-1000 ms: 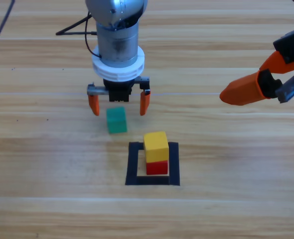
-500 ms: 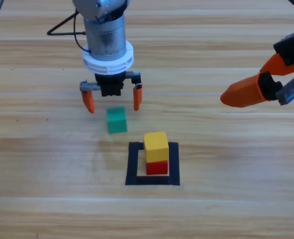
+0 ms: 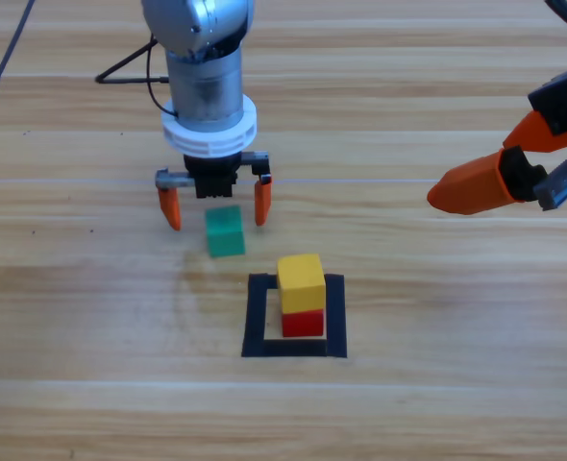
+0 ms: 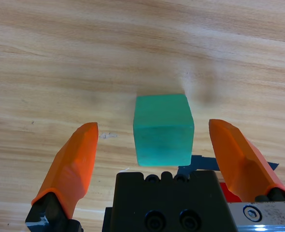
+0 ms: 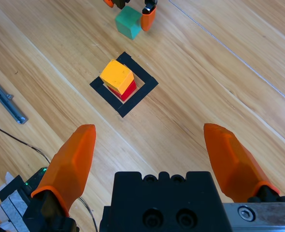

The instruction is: Stack the blocks in the rectangular block: red at the bottom, yellow in the middle, green on top

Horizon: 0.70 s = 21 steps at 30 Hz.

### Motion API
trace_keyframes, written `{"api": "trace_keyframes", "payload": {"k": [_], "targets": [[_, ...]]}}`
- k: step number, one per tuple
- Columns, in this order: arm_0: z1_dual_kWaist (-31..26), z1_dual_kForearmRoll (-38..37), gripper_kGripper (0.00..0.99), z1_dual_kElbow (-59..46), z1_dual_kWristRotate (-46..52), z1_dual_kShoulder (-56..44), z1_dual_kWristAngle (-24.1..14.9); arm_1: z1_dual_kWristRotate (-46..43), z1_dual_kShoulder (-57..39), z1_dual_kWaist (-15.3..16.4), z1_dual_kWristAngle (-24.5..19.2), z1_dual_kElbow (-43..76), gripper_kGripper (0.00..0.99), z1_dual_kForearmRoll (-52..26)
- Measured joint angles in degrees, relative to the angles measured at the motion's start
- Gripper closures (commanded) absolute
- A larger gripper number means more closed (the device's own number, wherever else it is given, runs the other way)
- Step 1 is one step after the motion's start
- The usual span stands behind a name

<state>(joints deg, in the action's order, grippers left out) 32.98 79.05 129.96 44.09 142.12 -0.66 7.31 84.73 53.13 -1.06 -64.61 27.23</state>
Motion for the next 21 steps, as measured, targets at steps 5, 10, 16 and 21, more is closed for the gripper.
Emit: {"api": "trace_keyframes", "payload": {"k": [5, 10, 16, 21], "targets": [[0.0, -0.7, 0.016, 0.0, 0.3, 0.4, 0.0, 0.0, 0.0, 0.0, 0.0, 0.0, 0.007, 0.0], [0.1, -1.0, 0.042, 0.0, 0.8, 0.8, 0.2, 0.0, 0.0, 0.0, 0.0, 0.1, 0.007, 0.0], [0.6, -1.4, 0.134, 0.0, 1.6, 2.0, 0.4, 0.0, 0.0, 0.0, 0.0, 0.1, 0.007, 0.0], [0.9, -1.8, 0.317, 0.0, 1.7, 2.0, 0.5, 0.0, 0.0, 0.0, 0.0, 0.1, 0.007, 0.0]]}}
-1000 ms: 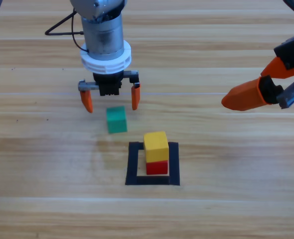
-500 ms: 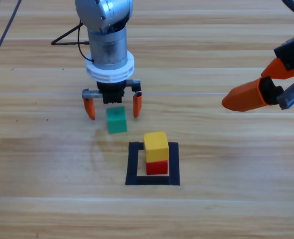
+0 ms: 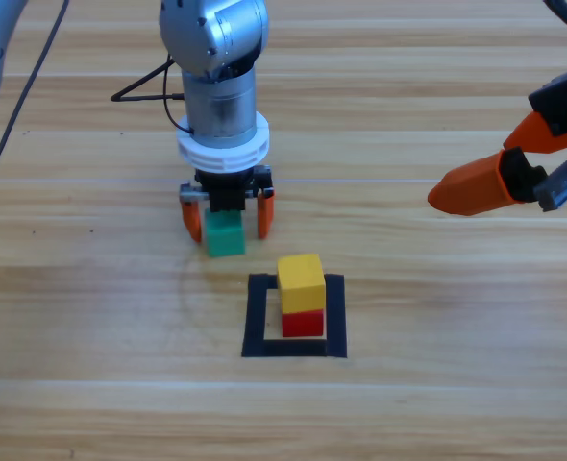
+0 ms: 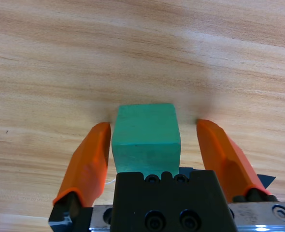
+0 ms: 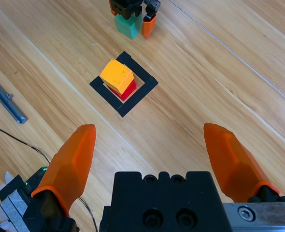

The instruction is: Stack the blocks in the rectangular block: red at the bottom, yellow in the middle, green on top

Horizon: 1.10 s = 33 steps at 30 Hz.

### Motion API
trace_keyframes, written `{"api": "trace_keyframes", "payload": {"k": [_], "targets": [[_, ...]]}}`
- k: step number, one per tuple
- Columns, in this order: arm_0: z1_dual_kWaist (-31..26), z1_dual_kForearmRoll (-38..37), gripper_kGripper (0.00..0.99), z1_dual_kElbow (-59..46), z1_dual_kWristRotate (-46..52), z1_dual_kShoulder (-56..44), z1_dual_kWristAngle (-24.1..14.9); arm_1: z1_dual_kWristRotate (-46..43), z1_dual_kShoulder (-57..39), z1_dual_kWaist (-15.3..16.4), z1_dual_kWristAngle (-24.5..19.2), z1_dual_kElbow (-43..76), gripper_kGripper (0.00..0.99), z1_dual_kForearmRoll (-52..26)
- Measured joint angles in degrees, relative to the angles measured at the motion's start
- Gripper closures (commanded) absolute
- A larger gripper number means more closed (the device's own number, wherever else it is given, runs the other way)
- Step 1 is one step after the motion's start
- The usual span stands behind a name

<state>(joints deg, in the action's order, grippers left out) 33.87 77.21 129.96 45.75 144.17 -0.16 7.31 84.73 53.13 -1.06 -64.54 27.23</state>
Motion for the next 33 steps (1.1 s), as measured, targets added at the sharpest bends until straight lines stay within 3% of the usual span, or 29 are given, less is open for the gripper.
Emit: {"api": "trace_keyframes", "payload": {"k": [3, 12, 17, 21, 27, 33], "targets": [[0.0, 0.0, 0.534, 0.0, 0.0, 0.0, 0.0, 0.0, 0.0, 0.0, 0.0, 0.0, 0.007, 0.0], [0.0, -0.1, 0.969, -3.0, -1.4, -1.2, 0.1, 0.0, 0.0, 0.0, 0.0, 0.2, 0.007, 0.0], [0.0, -0.3, 0.99, -5.5, -6.0, -5.2, 0.3, 0.0, 0.0, 0.0, 0.0, 0.2, 0.007, 0.0], [0.0, 3.1, 0.99, -0.4, -11.0, -9.4, 1.2, 0.0, 0.0, 0.0, 0.0, 0.2, 0.007, 0.0], [0.0, 3.5, 0.99, -1.8, -12.9, -20.7, 1.6, 0.0, 0.0, 0.0, 0.0, 0.3, 0.007, 0.0], [0.2, 3.5, 0.99, -3.5, -13.4, -22.7, 2.0, 0.0, 0.0, 0.0, 0.0, 0.4, 0.007, 0.0]]}}
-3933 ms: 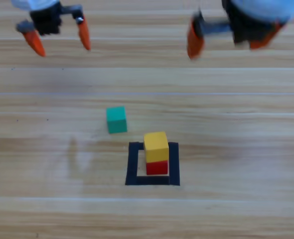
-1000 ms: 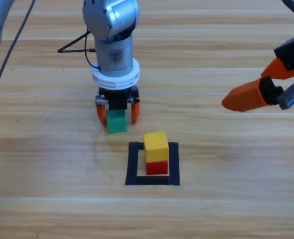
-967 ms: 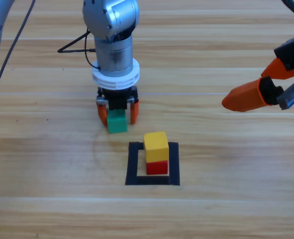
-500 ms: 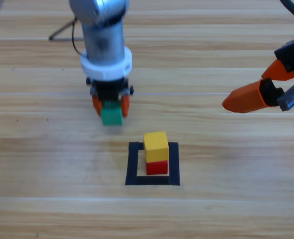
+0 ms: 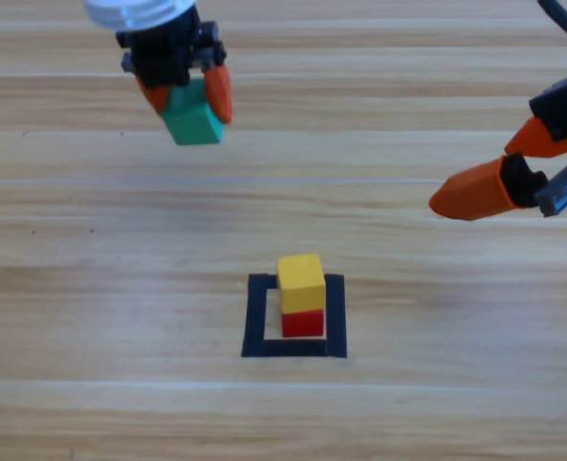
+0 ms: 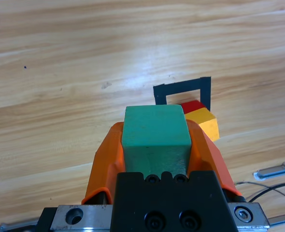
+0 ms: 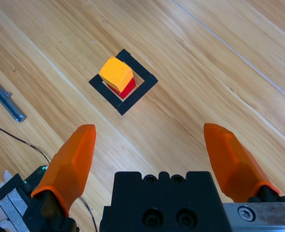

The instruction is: Stack the blocks in the rectangular block: red at the bottom, yellow in the middle, green on top

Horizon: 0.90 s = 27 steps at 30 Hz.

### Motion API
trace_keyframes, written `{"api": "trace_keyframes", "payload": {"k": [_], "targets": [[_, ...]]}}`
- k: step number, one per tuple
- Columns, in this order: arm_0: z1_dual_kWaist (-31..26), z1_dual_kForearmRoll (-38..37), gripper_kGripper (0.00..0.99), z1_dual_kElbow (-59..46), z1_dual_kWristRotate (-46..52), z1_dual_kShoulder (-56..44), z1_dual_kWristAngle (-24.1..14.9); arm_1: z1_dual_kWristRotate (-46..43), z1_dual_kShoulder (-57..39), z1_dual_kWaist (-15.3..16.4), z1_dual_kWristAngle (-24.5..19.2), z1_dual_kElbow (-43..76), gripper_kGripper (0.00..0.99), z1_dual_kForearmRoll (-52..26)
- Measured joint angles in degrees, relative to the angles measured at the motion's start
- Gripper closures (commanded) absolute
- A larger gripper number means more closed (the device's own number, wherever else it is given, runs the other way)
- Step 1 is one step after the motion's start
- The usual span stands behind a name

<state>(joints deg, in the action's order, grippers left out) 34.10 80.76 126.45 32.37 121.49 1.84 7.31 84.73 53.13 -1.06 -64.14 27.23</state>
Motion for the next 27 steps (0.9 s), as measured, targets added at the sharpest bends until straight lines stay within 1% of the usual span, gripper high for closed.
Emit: {"api": "trace_keyframes", "payload": {"k": [4, 10, 16, 21, 27], "targets": [[1.3, 0.0, 0.99, -1.5, 1.2, 0.0, 0.0, 0.0, 0.0, 0.0, 0.0, 0.1, 0.007, 0.0], [4.7, 0.0, 0.988, -2.9, 4.4, 0.0, 0.0, 0.0, 0.0, 0.0, 0.0, 0.2, 0.007, 0.0], [7.5, 0.1, 0.985, -6.6, 7.2, 0.0, 0.0, 0.0, 0.0, 0.0, 0.0, 0.2, 0.007, 0.0], [9.3, 0.1, 0.972, -6.8, 11.0, 0.2, 0.0, 0.0, 0.0, 0.0, 0.0, 0.2, 0.007, 0.0], [10.4, 0.1, 0.961, -6.6, 16.7, 2.8, -0.2, 0.0, 0.0, 0.0, 0.0, 0.2, 0.007, 0.0]]}}
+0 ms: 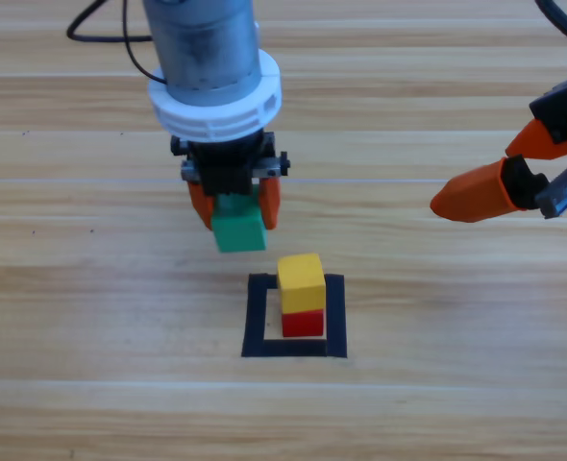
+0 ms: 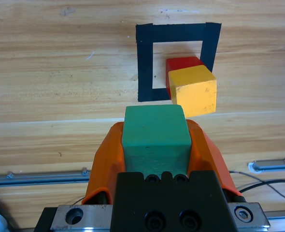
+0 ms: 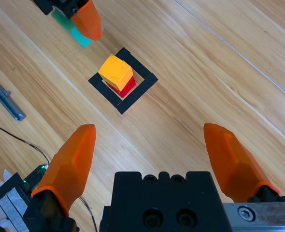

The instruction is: Stack the blocks in the rectangular block: red at the bottom, yellow in the middle, green on top

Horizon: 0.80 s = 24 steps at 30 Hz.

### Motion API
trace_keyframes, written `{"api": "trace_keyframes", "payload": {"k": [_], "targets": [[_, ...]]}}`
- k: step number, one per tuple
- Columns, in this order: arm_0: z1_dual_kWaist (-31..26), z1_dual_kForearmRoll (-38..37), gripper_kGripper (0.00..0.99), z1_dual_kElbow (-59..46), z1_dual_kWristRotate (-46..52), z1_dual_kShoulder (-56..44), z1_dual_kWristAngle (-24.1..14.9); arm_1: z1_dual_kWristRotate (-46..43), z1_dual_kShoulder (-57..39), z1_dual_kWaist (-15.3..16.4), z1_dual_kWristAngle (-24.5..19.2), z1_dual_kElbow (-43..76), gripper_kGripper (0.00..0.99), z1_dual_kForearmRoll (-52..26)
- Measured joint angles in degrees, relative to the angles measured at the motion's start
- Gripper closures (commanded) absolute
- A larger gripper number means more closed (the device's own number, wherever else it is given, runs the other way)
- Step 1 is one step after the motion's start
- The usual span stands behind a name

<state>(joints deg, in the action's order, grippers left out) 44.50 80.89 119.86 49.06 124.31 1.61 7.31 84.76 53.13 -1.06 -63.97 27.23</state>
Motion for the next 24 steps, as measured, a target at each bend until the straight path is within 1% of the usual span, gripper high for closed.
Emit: {"api": "trace_keyframes", "payload": {"k": [6, 15, 24], "targets": [[0.4, 0.0, 0.958, 1.5, 1.5, 1.6, 0.0, 0.0, 0.0, 0.0, 0.0, 0.0, 0.007, 0.0], [1.3, 0.0, 0.944, 3.4, 3.1, 4.1, -1.0, 0.0, 0.0, 0.0, 0.0, 0.0, 0.007, 0.0], [2.5, 0.0, 0.935, 4.7, 3.7, 4.4, -1.2, 0.0, 0.0, 0.0, 0.0, 0.0, 0.007, 0.0]]}}
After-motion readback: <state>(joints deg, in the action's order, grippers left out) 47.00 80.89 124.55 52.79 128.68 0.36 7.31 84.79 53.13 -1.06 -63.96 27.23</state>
